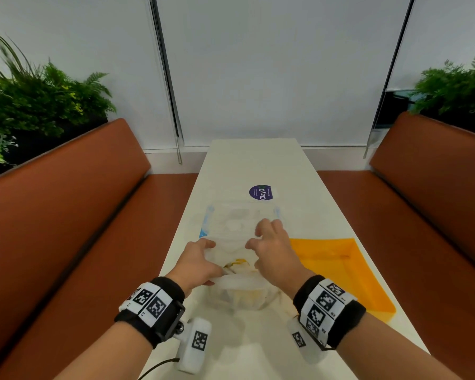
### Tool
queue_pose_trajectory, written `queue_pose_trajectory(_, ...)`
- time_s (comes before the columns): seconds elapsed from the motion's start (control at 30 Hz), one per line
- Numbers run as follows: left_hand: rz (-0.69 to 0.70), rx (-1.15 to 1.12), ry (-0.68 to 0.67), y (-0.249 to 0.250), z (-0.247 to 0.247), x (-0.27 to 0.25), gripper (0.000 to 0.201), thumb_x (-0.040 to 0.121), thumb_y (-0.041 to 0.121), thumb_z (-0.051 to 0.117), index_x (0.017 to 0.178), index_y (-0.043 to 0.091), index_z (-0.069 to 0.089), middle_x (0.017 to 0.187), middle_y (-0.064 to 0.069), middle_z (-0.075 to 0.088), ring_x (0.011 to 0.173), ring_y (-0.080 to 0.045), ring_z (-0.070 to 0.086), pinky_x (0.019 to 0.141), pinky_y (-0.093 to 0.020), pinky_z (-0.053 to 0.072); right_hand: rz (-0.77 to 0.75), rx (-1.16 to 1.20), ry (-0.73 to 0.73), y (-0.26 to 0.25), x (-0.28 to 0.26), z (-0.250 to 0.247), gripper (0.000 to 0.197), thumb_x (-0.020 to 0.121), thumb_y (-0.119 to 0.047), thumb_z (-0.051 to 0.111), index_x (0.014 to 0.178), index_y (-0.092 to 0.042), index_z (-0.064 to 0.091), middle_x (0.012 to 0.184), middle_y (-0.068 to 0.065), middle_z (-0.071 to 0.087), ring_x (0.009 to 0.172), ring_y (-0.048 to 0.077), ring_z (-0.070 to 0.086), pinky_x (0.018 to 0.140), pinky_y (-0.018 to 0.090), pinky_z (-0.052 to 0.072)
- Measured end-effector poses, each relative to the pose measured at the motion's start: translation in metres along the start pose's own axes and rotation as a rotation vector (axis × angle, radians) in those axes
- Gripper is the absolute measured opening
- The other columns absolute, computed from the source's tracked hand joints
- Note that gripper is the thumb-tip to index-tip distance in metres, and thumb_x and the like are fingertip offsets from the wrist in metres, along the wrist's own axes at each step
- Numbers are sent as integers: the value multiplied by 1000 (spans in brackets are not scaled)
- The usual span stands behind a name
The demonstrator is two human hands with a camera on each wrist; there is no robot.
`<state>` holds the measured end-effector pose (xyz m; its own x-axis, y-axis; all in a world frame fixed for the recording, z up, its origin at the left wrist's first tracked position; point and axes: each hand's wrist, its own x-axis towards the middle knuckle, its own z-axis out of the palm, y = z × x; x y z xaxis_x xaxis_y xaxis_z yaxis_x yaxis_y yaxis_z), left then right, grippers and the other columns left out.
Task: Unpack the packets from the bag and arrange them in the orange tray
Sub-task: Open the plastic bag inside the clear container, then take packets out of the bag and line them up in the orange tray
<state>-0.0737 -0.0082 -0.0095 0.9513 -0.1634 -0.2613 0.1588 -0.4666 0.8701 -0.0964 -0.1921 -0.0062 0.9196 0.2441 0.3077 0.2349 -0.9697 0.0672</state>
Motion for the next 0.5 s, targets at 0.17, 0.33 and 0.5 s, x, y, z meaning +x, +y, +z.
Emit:
queue_pose_trajectory(0.17, -32, -94, -4, -5, -10, -2, 73, 54, 11, 79, 122, 19, 52, 126, -14, 46, 98, -30, 61, 66, -39, 60, -277, 34, -478, -17, 12, 1, 37, 86, -9, 61, 124, -9, 60, 113, 13, 61, 106, 30, 56, 84, 35, 45)
queue_pose_trajectory(0.33, -34, -97, -64, -8, -8, -7, 64, 54, 11, 74, 113, 25, 52, 124, -17, 47, 93, -32, 63, 67, -41, 60, -291, 13, -592, -31, 27, 6, 22, 90, -12, 51, 107, -3, 62, 102, 17, 65, 94, 34, 62, 75, 36, 48)
queue_pose_trajectory(0.5, -40, -98, -58, -12, -9, -8, 65, 68, -5, 72, 123, 19, 47, 122, -15, 45, 92, -29, 61, 67, -41, 60, -272, 137, -657, -31, 28, 20, 34, 89, -16, 53, 123, -12, 55, 108, 14, 64, 98, 33, 61, 83, 40, 51)
